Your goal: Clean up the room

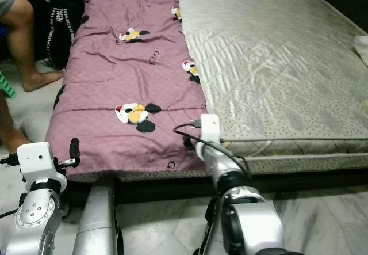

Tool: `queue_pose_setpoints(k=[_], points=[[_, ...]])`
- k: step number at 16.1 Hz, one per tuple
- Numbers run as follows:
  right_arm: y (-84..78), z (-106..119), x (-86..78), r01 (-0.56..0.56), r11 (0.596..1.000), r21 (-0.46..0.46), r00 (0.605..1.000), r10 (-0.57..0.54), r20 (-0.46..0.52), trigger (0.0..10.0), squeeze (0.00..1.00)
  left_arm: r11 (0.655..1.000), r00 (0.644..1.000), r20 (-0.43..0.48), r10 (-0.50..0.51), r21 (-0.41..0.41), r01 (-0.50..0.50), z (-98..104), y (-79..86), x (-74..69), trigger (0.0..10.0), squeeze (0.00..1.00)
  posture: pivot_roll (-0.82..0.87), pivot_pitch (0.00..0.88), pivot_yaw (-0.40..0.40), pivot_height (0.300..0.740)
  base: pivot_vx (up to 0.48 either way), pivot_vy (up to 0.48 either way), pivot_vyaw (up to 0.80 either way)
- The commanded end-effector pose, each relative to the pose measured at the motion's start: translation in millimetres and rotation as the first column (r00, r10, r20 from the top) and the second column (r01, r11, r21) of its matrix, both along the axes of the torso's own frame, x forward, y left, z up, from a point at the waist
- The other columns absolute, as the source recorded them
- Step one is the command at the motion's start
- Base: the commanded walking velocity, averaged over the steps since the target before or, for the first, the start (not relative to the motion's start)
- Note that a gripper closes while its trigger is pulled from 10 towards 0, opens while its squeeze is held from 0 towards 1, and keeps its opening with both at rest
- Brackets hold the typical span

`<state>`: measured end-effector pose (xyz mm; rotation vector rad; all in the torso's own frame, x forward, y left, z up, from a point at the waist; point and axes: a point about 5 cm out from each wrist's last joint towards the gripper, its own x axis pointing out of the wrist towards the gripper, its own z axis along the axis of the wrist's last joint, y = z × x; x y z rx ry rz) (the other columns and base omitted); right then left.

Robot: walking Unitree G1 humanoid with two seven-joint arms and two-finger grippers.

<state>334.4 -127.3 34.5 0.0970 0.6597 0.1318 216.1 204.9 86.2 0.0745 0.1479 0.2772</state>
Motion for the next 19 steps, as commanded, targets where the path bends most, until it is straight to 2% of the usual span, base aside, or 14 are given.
queue_pose_setpoints(k=[1, 3, 6, 7, 8, 9, 10, 12, 13, 14, 15, 16, 17, 19], points=[[-15.5, -15, -11.4, 0.032, 0.999, 0.004, 0.996, -0.032, -0.085, 10.0, 0.00, 1.000, 1.000, -0.008, -0.012, -0.006, 0.012, 1, -2.2, 0.8, 10.0, 0.00, 0.11, 0.040, -0.098, 0.506, 0.000, 0.000, 0.00], [-28.3, -19, -16.2, 0.064, 0.998, -0.019, 0.993, -0.065, -0.100, 10.0, 0.00, 1.000, 1.000, -0.013, -0.020, -0.006, 0.020, 0, -2.9, 4.7, 10.0, 0.00, 0.10, 0.038, -0.093, 0.506, 0.000, 0.000, 0.00], [-44.0, -6, -6.3, 0.133, 0.990, -0.045, 0.991, -0.132, 0.025, 10.0, 0.00, 1.000, 1.000, 0.005, -0.031, -0.004, 0.031, 5, -3.5, 12.9, 10.0, 0.00, 0.08, 0.031, -0.078, 0.506, 0.000, 0.000, 0.00], [-56.1, 20, 6.3, 0.180, 0.976, -0.123, 0.963, -0.150, 0.223, 10.0, 0.00, 0.999, 0.999, 0.012, -0.034, -0.006, 0.035, 7, -3.5, 15.2, 10.0, 0.00, 0.07, 0.024, -0.070, 0.506, 0.000, 0.000, 0.00], [-66.4, 43, 12.4, 0.246, 0.949, -0.200, 0.908, -0.153, 0.391, 10.0, 0.00, 0.999, 0.999, 0.013, -0.037, -0.007, 0.037, 7, -3.5, 15.6, 10.0, 0.00, 0.07, 0.021, -0.068, 0.506, 0.000, 0.000, 0.00], [-73.1, 59, 13.6, 0.306, 0.928, -0.211, 0.856, -0.171, 0.488, 10.0, 0.00, 0.999, 0.999, 0.008, -0.039, -0.008, 0.039, 6, -3.9, 15.3, 10.0, 0.00, 0.07, 0.014, -0.064, 0.506, 0.000, 0.000, 0.00], [-75.0, 65, 13.7, 0.326, 0.923, -0.204, 0.837, -0.182, 0.516, 10.0, 0.00, 0.999, 0.999, 0.005, -0.040, -0.009, 0.040, 5, -4.2, 15.1, 10.0, 0.00, 0.07, 0.014, -0.064, 0.506, 0.000, 0.000, 0.00], [-66.1, 91, 13.3, 0.315, 0.940, -0.129, 0.751, -0.164, 0.640, 10.0, 0.00, 0.999, 0.999, 0.002, -0.043, -0.015, 0.043, 3, -6.7, 15.5, 10.0, 0.00, 0.05, 0.003, -0.058, 0.506, 0.000, 0.000, 0.00], [-60.1, 97, 11.6, 0.293, 0.949, -0.119, 0.733, -0.143, 0.665, 10.0, 0.00, 0.999, 0.999, 0.008, -0.047, -0.017, 0.047, 4, -7.7, 15.8, 10.0, 0.00, 0.04, 0.000, -0.056, 0.506, 0.000, 0.000, 0.00], [-53.5, 97, 8.1, 0.262, 0.961, -0.082, 0.728, -0.141, 0.671, 10.0, 0.00, 0.998, 0.998, 0.023, -0.052, -0.027, 0.052, 5, -9.5, 16.0, 10.0, 0.00, 0.03, 0.000, -0.056, 0.506, 0.000, 0.000, 0.00], [-41.3, 94, -4.2, 0.192, 0.981, -0.038, 0.719, -0.114, 0.686, 10.0, 0.00, 0.996, 0.997, 0.046, -0.069, -0.050, 0.071, 6, -15.5, 16.2, 10.0, 0.00, 0.02, 0.000, -0.051, 0.506, 0.000, 0.000, 0.00], [-37.1, 92, -8.0, 0.166, 0.986, -0.015, 0.724, -0.112, 0.681, 10.0, 0.00, 0.996, 0.996, 0.047, -0.071, -0.052, 0.074, 6, -16.4, 16.3, 10.0, 0.00, 0.02, 0.000, -0.051, 0.506, 0.000, 0.000, 0.00], [-26.0, 89, -19.9, 0.095, 0.995, -0.017, 0.727, -0.058, 0.684, 10.0, 0.00, 0.995, 0.995, 0.047, -0.083, -0.059, 0.085, 6, -19.0, 18.2, 10.0, 0.00, 0.01, 0.000, -0.045, 0.506, 0.000, 0.000, 0.00], [-20.4, 91, -26.5, 0.067, 0.998, -0.001, 0.720, -0.048, 0.692, 10.0, 0.00, 0.994, 0.994, 0.055, -0.093, -0.057, 0.096, 7, -20.2, 23.0, 10.0, 0.00, 0.00, 0.000, -0.041, 0.506, 0.000, 0.000, 0.00]])
